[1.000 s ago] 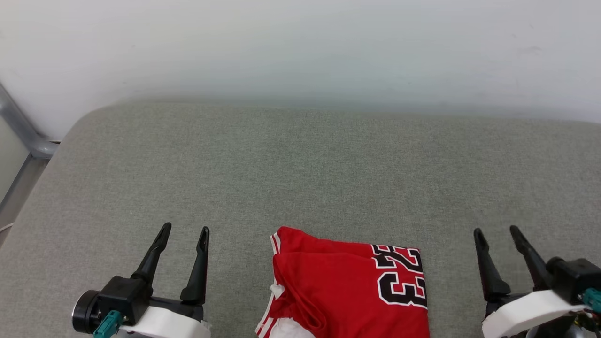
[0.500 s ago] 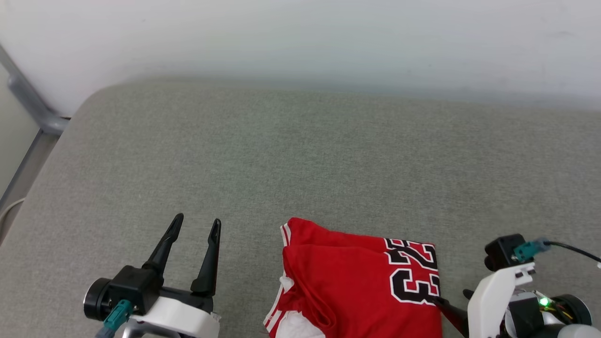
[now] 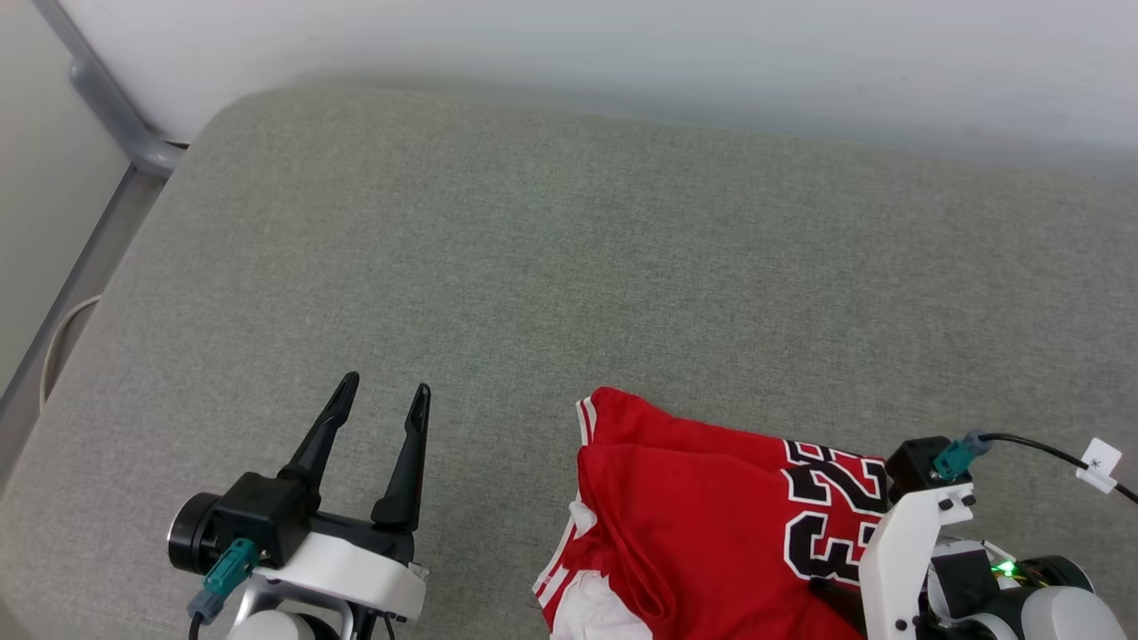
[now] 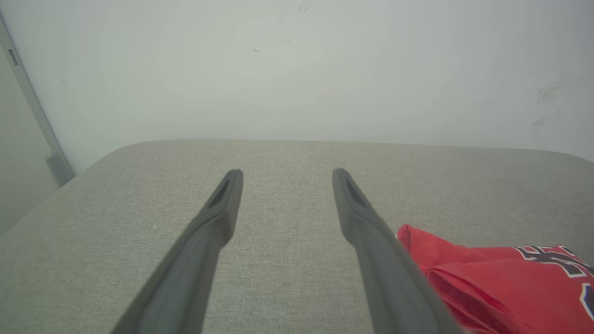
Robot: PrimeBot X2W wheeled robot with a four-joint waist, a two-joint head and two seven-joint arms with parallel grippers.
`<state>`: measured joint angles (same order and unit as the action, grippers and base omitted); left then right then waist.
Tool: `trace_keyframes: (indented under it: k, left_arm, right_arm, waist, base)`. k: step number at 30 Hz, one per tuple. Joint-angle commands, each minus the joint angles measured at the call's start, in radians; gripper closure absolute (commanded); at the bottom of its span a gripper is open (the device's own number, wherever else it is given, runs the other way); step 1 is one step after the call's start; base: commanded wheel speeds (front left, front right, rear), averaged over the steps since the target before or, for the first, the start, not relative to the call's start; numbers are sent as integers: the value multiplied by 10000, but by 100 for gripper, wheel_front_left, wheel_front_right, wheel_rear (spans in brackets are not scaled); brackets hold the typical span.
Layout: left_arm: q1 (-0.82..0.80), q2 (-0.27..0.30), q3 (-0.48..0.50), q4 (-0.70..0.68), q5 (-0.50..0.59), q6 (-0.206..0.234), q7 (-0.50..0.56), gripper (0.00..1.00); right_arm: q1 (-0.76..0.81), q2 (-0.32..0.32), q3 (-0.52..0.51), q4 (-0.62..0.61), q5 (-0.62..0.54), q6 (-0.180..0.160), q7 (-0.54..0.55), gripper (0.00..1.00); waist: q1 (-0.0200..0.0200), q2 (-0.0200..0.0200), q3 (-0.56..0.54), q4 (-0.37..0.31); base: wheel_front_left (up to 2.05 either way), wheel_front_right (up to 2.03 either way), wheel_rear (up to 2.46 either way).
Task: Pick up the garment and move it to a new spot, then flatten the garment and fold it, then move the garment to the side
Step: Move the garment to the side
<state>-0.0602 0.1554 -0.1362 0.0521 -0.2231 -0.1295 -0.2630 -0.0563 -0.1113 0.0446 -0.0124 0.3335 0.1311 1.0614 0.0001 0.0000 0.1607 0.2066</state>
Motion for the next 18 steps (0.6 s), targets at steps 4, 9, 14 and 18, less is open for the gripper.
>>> trace_keyframes:
  k: [4, 9, 14, 18]
  left_arm:
    - [-242, 15, -44, -4, -16, -13, -22, 0]
    - [-307, -18, -69, 19, -35, -13, -22, 0]
    - [-325, -6, -94, 88, -65, -14, -22, 0]
    - [-252, 43, -109, 147, -78, -14, -22, 0]
  right_arm:
    - [-48, 142, 406, 754, -200, -7, -107, 0]
    - [77, 172, 853, 1535, -240, -7, -215, 55]
    - [-136, -133, 1179, 1753, -176, -8, -697, 100]
    - [-534, -538, 1416, 1598, -210, -14, -1301, 100]
  waist:
    - [-1, 0, 231, 184]
    - [-1, 0, 305, 211]
    - [-1, 0, 276, 157]
    - [-1, 0, 99, 40]
  base:
    - [0, 0, 0]
    - [0, 0, 0]
    - [0, 0, 0]
    - [0, 0, 0]
